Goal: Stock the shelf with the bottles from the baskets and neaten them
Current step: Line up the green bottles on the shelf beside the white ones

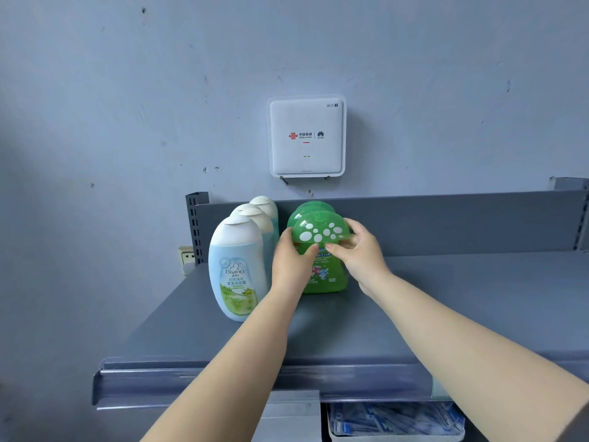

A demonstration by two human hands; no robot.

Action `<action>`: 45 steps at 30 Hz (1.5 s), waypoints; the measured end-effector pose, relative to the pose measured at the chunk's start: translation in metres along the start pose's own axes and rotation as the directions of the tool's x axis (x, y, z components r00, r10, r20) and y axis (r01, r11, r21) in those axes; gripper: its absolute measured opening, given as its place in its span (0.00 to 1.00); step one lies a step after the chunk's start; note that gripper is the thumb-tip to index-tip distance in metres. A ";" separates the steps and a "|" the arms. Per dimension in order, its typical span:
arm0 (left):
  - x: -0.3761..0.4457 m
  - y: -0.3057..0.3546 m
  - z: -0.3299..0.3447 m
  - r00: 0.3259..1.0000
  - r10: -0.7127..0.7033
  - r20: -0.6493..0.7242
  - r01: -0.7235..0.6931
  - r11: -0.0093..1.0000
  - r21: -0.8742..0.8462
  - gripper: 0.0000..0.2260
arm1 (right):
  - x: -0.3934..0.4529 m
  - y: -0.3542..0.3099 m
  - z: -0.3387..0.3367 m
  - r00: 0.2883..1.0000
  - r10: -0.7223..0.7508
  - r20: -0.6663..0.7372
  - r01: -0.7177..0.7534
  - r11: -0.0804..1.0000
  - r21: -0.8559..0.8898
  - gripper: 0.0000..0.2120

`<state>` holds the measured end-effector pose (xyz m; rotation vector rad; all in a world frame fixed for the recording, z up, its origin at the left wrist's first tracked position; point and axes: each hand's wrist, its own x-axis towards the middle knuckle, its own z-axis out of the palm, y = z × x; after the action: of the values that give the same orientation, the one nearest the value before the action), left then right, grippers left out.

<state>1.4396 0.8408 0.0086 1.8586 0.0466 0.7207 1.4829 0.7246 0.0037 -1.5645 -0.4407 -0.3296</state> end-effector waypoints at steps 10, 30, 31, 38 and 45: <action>0.003 -0.002 0.003 0.999 -0.010 0.031 0.008 0.998 0.063 0.21 | 0.007 0.008 0.001 1.000 0.016 0.021 -0.015 0.999 -0.044 0.21; -0.059 0.081 0.043 0.854 0.403 0.328 -0.517 0.591 0.620 0.07 | -0.048 -0.063 -0.110 0.975 -0.188 0.119 0.185 0.392 -0.901 0.10; -0.065 0.085 0.058 0.830 0.422 0.365 -0.555 0.565 0.611 0.07 | -0.056 -0.068 -0.130 0.970 -0.202 0.138 0.195 0.295 -0.935 0.09; -0.135 0.132 0.185 0.598 0.553 0.581 -0.801 0.427 0.419 0.09 | -0.138 -0.084 -0.277 0.995 -0.051 0.086 0.076 -0.165 -0.983 0.09; -0.266 0.180 0.320 0.271 0.614 0.742 -0.953 0.277 0.118 0.09 | -0.261 -0.088 -0.418 0.980 0.129 -0.149 -0.091 -0.377 -0.922 0.09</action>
<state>1.3275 0.4032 -0.0297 2.5946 -1.4564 0.8535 1.2373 0.2890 -0.0225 -3.4497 0.2572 -0.6031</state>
